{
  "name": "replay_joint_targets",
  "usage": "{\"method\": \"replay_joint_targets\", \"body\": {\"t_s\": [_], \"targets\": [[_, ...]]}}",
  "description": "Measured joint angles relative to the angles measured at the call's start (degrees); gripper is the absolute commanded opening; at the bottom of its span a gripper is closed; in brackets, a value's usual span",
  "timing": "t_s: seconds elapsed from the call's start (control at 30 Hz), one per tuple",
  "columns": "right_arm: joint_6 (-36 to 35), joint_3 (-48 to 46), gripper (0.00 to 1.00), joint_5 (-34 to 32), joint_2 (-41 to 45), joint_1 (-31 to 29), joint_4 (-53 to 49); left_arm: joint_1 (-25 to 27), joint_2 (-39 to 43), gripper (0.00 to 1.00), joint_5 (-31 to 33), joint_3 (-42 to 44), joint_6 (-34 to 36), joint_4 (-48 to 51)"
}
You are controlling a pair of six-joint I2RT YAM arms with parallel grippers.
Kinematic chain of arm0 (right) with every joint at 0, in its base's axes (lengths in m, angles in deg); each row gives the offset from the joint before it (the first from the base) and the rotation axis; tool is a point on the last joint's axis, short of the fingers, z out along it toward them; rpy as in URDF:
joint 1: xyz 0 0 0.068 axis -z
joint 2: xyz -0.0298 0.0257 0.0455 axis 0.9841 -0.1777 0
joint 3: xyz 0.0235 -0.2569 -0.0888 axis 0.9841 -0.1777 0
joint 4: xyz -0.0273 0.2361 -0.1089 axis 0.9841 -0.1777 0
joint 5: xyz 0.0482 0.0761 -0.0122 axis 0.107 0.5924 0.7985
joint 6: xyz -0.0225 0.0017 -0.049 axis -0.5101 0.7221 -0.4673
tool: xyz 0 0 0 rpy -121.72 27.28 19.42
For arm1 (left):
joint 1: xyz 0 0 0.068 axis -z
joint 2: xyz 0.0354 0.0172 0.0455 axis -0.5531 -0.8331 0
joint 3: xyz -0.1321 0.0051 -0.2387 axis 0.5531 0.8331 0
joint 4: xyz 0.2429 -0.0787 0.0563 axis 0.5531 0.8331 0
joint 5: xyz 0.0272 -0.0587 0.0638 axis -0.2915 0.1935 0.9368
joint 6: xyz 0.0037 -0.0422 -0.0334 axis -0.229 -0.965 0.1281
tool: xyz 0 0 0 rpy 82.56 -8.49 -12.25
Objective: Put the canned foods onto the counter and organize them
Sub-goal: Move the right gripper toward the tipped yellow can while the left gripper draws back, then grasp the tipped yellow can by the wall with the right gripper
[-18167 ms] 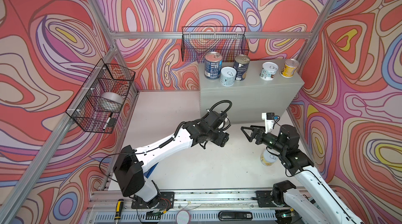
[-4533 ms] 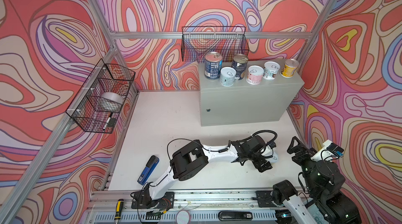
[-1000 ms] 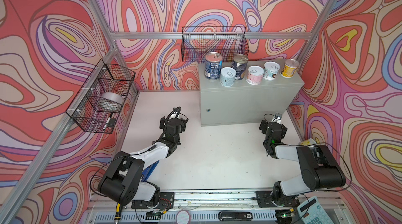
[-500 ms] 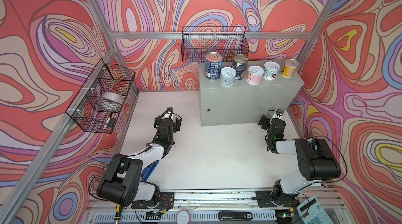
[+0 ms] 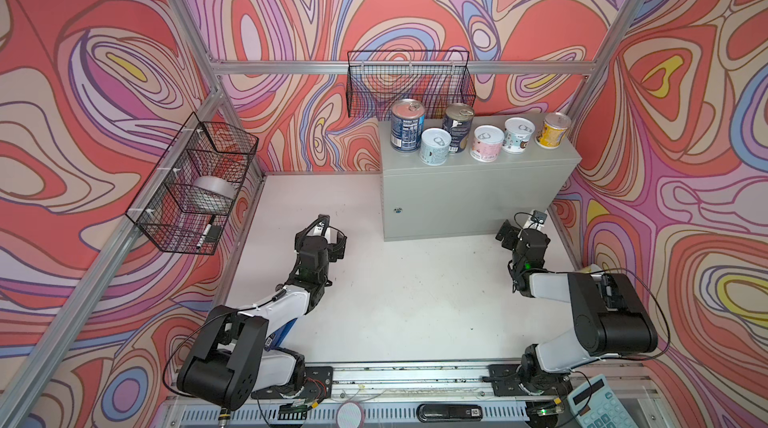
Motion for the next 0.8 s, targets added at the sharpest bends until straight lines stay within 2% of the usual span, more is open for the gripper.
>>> {"method": "replay_joint_targets", "body": {"t_s": [0.13, 0.3, 0.4, 0.57, 0.8], "targets": [[-0.39, -1.20, 0.98, 0.83, -2.49, 0.00, 3.17, 0.00, 0.57, 1.00, -0.90, 0.68, 0.24, -1.01], [-0.37, -1.22, 0.99, 0.31, -1.73, 0.02, 4.07, 0.00, 0.57, 1.00, -1.42, 0.72, 0.39, -1.49], [1.38, -0.09, 0.99, -3.58, 3.08, 0.00, -4.00, 0.00, 0.63, 1.00, -2.84, 0.72, 0.15, -1.46], [8.26, 5.31, 0.98, -14.36, 9.70, 0.02, -20.76, 1.31, 1.97, 1.00, -4.52, 0.72, 0.17, 0.07], [21.03, 9.03, 0.99, -27.69, 9.03, 0.02, -43.89, 3.58, 5.51, 1.00, -4.72, 0.70, -0.09, 1.86]]}}
